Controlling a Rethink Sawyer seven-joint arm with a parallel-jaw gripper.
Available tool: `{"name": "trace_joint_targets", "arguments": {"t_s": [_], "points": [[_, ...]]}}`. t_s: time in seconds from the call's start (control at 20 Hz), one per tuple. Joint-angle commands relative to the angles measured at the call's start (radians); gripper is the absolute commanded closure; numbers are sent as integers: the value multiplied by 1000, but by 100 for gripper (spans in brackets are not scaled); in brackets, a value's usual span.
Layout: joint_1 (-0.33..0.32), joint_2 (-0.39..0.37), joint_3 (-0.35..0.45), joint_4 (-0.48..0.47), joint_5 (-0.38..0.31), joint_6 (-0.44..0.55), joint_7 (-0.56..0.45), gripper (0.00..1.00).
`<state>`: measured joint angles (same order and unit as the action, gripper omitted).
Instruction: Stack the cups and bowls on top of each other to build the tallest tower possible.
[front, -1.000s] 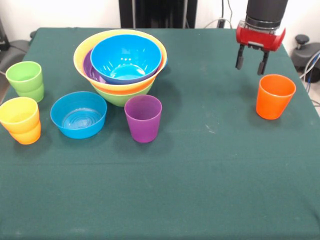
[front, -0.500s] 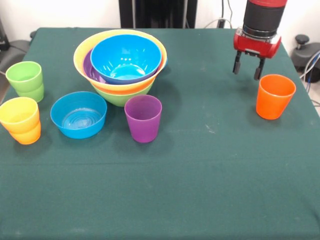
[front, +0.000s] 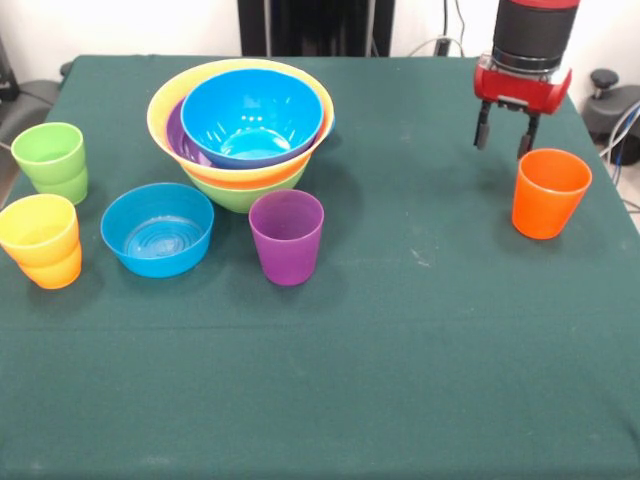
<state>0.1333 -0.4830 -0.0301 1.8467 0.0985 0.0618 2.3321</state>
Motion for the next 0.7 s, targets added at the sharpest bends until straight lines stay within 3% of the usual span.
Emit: {"name": "trace_joint_targets", "arguments": {"t_s": [0.05,0.7], "points": [[-23,-56,106,-15,-18,113,42,0],[-72,-148,145,13,-16,222,17,0]]}}
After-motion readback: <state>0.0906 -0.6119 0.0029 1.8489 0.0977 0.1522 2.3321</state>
